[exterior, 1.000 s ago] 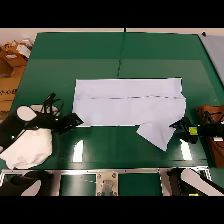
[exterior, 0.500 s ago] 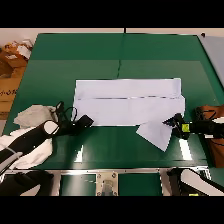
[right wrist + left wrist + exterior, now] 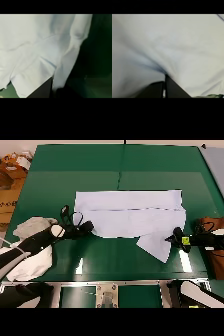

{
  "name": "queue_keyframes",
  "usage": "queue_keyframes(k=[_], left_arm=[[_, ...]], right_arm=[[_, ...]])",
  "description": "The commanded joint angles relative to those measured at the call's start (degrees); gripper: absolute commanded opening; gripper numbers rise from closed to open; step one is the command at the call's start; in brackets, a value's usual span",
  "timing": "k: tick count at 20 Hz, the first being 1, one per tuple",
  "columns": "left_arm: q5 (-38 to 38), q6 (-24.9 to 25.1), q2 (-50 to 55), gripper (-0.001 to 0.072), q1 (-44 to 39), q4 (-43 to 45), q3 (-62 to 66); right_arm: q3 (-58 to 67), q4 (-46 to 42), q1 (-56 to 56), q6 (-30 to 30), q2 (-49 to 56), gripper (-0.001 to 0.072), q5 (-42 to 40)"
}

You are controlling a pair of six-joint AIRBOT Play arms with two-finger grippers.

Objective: Fold the shirts.

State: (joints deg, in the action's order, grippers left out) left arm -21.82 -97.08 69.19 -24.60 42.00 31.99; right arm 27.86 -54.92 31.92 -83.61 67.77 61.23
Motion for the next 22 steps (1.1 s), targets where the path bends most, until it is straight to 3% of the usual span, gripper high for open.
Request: queue_keyframes(k=[1, 3, 6, 12, 15, 22], left_arm=[[-12.3, 2.7, 0.2, 0.0025, 4.1, 3.9, 1.7], [-14.9, 3.1, 0.2, 0.0025, 6.2, 5.8, 1.7], [-18.1, 3.3, 0.2, 0.0025, 8.0, 8.3, 2.4], [-38.4, 2.4, 0.1, 0.0025, 8.8, 22.3, 9.5], [-46.9, 2.3, 0.1, 0.0025, 8.8, 27.2, 14.6], [-46.1, 4.4, 3.5, 0.0025, 8.8, 28.5, 30.3]], right_arm=[[1.4, -1.3, 0.0, 0.0, -0.3, 0.0098, 8.5], [1.5, -1.4, 0.0, 0.1, -0.9, 0.0027, 10.4], [1.5, -3.7, 0.2, -0.4, -2.6, 0.0027, 11.4], [1.6, -12.5, 5.5, -6.7, -12.2, 0.0027, 16.5], [2.0, -12.6, 5.4, -7.0, -16.1, 0.0026, 18.5], [14.5, -0.9, 5.3, -4.2, -16.4, 0.0027, 17.5]])
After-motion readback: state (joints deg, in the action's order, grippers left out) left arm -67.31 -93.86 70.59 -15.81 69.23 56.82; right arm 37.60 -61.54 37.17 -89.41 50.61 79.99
